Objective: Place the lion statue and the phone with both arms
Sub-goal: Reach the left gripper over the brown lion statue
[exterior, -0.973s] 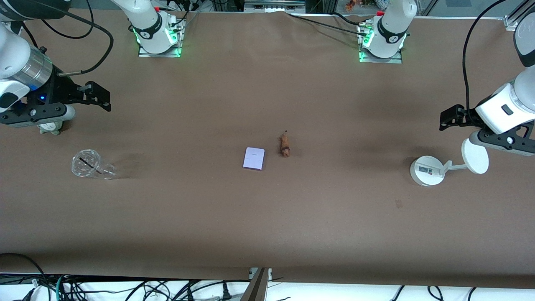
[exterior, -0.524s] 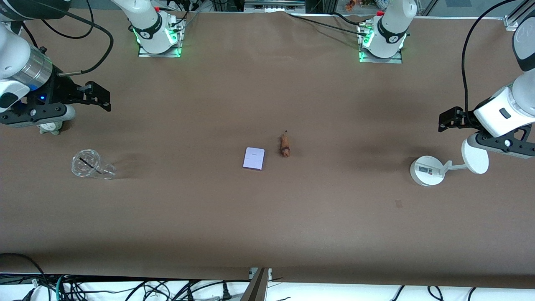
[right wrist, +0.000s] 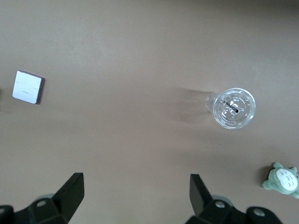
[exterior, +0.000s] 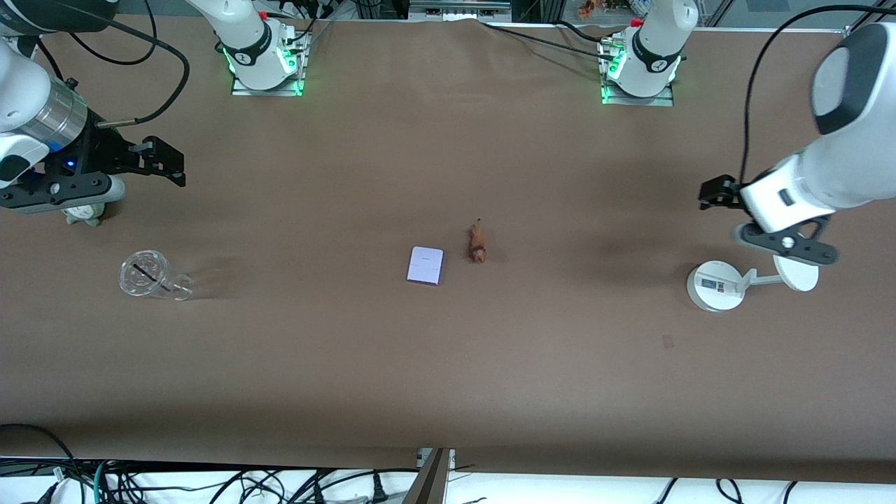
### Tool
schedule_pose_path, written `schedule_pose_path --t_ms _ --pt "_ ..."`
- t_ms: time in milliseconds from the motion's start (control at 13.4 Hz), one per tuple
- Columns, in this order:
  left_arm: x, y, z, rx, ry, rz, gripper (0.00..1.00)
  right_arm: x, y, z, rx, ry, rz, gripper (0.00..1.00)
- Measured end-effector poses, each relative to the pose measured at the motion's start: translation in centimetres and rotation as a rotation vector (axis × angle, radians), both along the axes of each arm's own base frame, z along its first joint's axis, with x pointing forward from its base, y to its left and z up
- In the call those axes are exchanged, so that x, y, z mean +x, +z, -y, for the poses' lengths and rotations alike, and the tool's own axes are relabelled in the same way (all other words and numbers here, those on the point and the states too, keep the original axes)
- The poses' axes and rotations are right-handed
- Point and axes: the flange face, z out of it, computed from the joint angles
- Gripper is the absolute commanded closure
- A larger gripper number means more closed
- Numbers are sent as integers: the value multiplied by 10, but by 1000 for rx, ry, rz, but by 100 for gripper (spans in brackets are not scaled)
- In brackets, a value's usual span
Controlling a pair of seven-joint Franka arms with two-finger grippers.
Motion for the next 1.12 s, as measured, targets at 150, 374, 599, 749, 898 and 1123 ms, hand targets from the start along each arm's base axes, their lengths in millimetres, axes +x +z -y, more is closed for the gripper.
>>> schedule_pose_path --t_ms 150,374,599,749,898,1123 --pt "2 -19 30 -43 6 -25 0 0 0 3 0 -7 0 0" --pt "11 -55 63 -71 61 -6 0 2 -2 6 -1 -12 -3 0" --pt "-1 -94 132 -76 158 26 0 3 -5 6 -1 -12 -9 0" --pt "-15 -118 186 -75 192 28 0 5 -12 6 -2 -12 -21 0" --pt "-29 -145 235 -80 234 38 0 8 -17 6 -3 -12 -30 0" --pt "-46 -192 297 -103 284 74 0 9 -21 6 -3 -11 -36 0"
